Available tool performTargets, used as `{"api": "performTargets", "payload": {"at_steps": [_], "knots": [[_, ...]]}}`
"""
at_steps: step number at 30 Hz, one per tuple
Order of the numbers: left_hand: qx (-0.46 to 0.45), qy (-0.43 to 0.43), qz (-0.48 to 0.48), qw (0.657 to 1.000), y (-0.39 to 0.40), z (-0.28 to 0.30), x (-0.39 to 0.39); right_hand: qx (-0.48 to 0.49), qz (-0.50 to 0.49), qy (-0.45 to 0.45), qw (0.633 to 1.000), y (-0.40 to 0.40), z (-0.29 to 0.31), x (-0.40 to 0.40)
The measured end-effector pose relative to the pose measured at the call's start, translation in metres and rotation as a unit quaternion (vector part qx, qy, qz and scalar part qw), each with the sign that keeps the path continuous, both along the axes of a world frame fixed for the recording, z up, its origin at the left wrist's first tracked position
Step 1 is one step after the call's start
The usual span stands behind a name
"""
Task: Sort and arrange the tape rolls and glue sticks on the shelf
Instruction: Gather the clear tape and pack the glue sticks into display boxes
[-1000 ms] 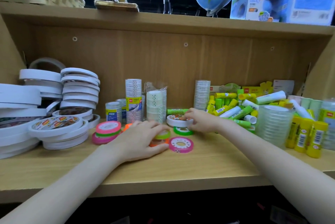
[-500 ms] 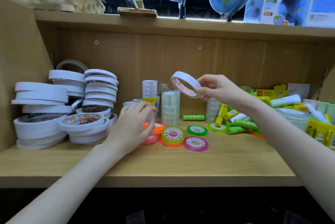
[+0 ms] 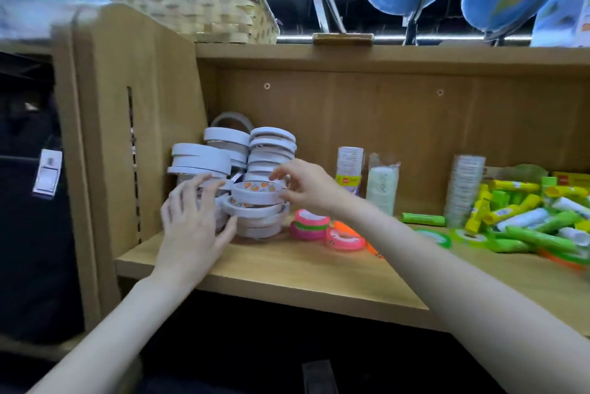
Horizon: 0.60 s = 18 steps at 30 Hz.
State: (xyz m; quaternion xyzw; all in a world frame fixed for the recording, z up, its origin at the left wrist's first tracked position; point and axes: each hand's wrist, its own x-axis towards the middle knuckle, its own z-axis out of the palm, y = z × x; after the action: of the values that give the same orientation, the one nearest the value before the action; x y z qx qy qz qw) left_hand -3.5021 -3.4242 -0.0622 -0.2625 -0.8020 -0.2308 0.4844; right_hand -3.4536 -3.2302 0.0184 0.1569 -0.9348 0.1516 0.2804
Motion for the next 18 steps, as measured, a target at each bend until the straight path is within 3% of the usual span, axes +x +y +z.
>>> {"api": "performTargets", "payload": {"at_steps": [3,5,12,18], "knots": [[-0.001,0.022,-0.064,0.998,0.005,-0.001,0.000,-0.088,-0.025,0.009,0.996,0.012,0.001,0.017],[-0.022,0.048,-0.084,0.995,0.012,0.000,0.001,-0.084,-0.050,-0.002,0.995,0.032,0.001,0.036],[-0.033,0.035,-0.074,0.996,0.039,0.010,0.015,-0.142,-0.157,0.001,0.977,0.117,-0.006,0.111],[-0.056,0.043,-0.208,0.976,0.099,0.023,0.050,-0.103,-0.277,-0.011,0.955,0.173,-0.012,0.151]]}}
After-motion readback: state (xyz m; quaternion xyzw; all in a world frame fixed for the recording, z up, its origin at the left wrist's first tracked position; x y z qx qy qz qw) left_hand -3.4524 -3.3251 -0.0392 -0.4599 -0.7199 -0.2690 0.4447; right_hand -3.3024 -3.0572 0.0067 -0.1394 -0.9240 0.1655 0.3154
